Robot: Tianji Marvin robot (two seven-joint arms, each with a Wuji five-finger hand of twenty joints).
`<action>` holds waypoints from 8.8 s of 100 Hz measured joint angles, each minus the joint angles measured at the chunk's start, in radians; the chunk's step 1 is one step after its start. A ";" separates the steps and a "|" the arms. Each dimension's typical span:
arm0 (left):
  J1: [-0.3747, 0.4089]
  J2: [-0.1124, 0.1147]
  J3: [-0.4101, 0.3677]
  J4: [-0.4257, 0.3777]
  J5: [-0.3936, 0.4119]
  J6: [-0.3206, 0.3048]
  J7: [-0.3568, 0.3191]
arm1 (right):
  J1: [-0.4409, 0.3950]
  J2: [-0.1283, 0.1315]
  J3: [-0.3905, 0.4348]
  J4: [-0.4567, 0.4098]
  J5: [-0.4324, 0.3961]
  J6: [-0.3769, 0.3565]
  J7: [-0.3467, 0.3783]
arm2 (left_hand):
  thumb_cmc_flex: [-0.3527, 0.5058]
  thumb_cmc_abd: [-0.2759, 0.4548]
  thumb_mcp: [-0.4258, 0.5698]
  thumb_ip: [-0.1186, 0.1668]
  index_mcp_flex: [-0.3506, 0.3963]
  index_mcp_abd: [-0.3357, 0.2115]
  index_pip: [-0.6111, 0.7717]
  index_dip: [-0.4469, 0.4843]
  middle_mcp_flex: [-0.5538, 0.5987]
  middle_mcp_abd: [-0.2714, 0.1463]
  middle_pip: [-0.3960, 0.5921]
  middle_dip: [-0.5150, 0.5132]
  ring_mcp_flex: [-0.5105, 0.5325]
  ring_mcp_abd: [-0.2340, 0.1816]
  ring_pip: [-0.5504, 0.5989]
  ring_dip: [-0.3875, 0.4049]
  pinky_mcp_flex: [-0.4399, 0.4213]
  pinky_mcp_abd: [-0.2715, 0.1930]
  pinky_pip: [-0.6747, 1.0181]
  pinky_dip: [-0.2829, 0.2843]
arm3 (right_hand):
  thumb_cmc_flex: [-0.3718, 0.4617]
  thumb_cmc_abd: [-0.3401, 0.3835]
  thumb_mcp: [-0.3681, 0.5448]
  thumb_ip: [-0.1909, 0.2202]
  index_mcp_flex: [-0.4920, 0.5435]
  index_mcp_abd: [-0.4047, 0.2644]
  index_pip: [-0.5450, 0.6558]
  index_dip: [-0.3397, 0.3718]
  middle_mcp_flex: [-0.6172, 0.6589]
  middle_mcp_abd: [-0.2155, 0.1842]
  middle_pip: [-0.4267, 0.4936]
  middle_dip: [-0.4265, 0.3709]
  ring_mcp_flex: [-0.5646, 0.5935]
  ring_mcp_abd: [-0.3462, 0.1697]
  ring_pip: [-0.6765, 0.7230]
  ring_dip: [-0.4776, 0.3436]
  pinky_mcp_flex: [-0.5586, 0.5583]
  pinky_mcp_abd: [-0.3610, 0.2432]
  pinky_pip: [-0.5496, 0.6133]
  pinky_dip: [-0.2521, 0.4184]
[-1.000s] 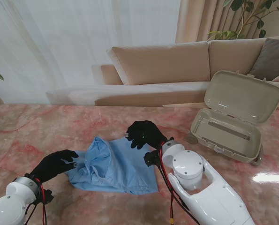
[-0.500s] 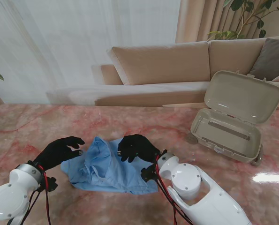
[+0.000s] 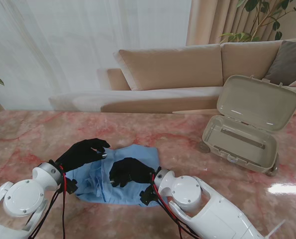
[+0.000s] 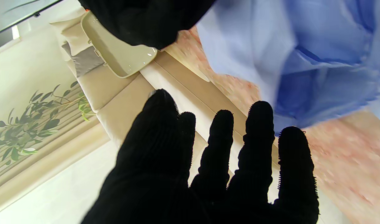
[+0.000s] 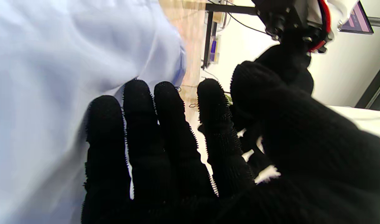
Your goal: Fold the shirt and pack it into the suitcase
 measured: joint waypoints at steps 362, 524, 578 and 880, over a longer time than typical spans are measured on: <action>0.018 0.020 0.006 0.108 0.125 0.046 -0.078 | -0.066 0.148 0.328 -0.059 -0.633 0.450 0.240 | 0.000 0.000 0.000 0.000 0.000 0.002 0.000 0.000 0.000 0.001 0.000 0.000 0.000 0.002 0.000 0.001 0.000 0.003 -0.003 -0.011 | -0.353 0.253 -0.301 0.005 -0.124 0.006 -0.523 0.267 -0.345 0.017 0.223 0.344 -0.277 -0.009 0.576 0.391 -0.208 -0.034 0.071 0.241; -0.003 0.018 0.054 0.151 0.079 0.046 -0.066 | 0.202 0.149 0.002 0.052 -0.557 0.591 0.285 | 0.000 0.000 0.000 0.000 0.000 0.002 0.000 0.000 0.000 0.001 0.000 0.000 0.000 0.002 0.000 0.001 0.000 0.007 -0.003 -0.011 | -0.054 0.168 -0.223 0.010 -0.025 -0.066 0.182 0.346 -0.083 -0.035 0.439 0.460 -0.082 -0.022 0.742 0.429 -0.037 0.034 0.182 0.341; 0.042 0.005 0.010 0.116 0.086 0.059 -0.029 | 0.061 0.094 0.173 0.019 -0.456 0.513 0.133 | 0.000 0.000 0.000 0.000 0.000 0.002 0.000 0.000 0.000 0.001 0.000 0.000 0.000 0.002 0.000 0.001 0.000 0.007 -0.003 -0.011 | -0.071 0.031 0.099 0.079 0.016 -0.067 0.266 0.605 0.036 -0.040 0.415 0.479 0.064 -0.021 0.822 0.430 0.060 0.036 0.287 0.356; -0.088 0.015 0.171 0.257 -0.066 -0.025 -0.092 | 0.154 -0.084 -0.038 -0.089 -0.264 0.539 -0.260 | 0.000 0.011 0.000 0.000 -0.001 0.002 -0.004 -0.005 -0.007 0.001 0.000 0.001 -0.011 0.008 0.000 0.002 -0.016 -0.028 0.056 -0.011 | -0.091 -0.113 0.221 0.247 0.141 0.008 0.268 0.731 0.219 -0.040 0.488 0.397 0.328 -0.020 1.029 0.377 0.482 0.116 0.495 0.319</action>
